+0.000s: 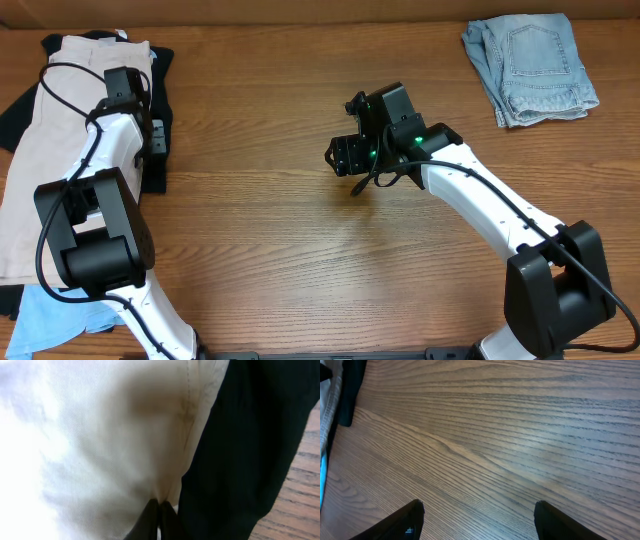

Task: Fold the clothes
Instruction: 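Grasp the beige shorts with the left gripper and drag them right onto the table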

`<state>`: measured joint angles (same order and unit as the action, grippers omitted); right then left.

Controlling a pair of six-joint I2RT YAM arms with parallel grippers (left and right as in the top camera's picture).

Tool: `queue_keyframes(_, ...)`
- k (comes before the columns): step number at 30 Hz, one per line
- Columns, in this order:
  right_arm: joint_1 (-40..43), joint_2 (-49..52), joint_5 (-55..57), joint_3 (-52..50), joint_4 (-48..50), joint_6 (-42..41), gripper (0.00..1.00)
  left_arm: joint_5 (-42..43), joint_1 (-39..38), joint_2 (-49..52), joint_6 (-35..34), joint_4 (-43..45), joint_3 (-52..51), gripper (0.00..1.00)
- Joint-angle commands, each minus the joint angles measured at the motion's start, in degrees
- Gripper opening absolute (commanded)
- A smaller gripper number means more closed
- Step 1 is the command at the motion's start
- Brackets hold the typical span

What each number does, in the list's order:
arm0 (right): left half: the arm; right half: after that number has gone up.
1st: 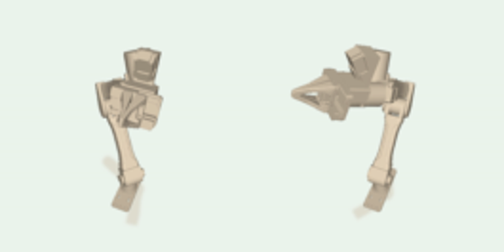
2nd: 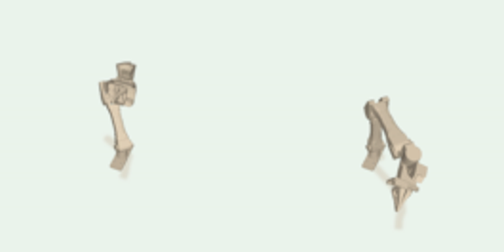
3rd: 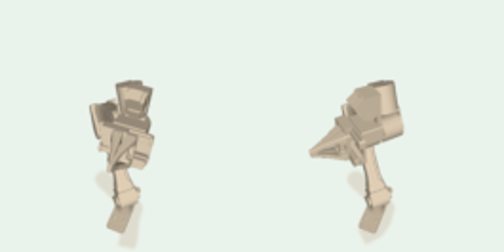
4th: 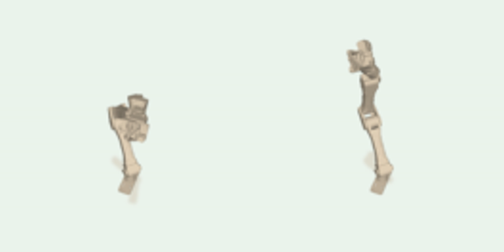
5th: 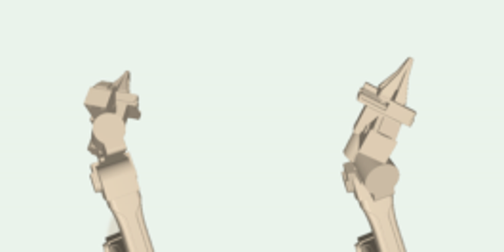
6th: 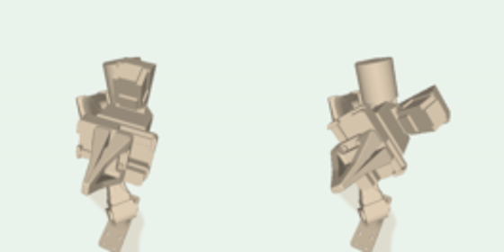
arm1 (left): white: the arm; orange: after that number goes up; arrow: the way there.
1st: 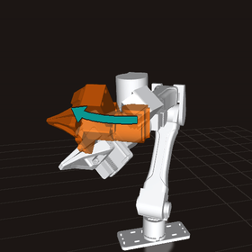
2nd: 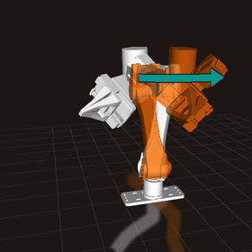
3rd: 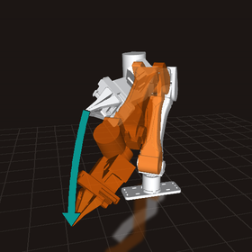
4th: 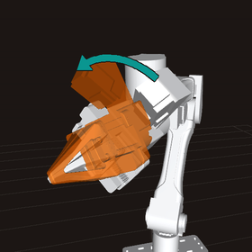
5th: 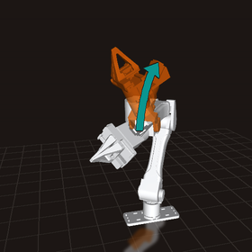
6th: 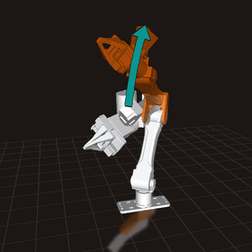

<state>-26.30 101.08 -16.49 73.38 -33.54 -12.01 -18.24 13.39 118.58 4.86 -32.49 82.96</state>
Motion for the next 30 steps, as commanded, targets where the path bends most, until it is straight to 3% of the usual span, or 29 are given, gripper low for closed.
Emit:
queue_keyframes(1, -0.11, 0.33, 0.42, 0.83, 0.07, -0.22, 0.74, -0.35, 0.96, 0.2, -1.22, -0.02, -1.05, 0.04)
queue_keyframes(9, -0.09, 0.33, 0.46, 0.83, 0.07, -0.2, 0.74, -0.15, 1.53, -0.44, -3.37, 0.59, 0.35, 0.04)
queue_keyframes(16, 1.16, -0.81, 0.26, 1.01, -0.79, -0.52, 0.6, 1.42, -2.08, -3.13, -3.78, -14.14, 14.47, 0.04)
queue_keyframes(22, 4.04, -6.43, -0.07, 1.77, -4.52, -3.08, 0.59, 10.75, -7.17, -3.54, -3.8, -31.41, 29.31, 0.04)
queue_keyframes(30, 13.35, -16.59, -0.26, 5.16, -19.45, -4.57, 0.6, 27.82, -16.72, -3.52, -3.85, -42.05, 33.55, 0.04)
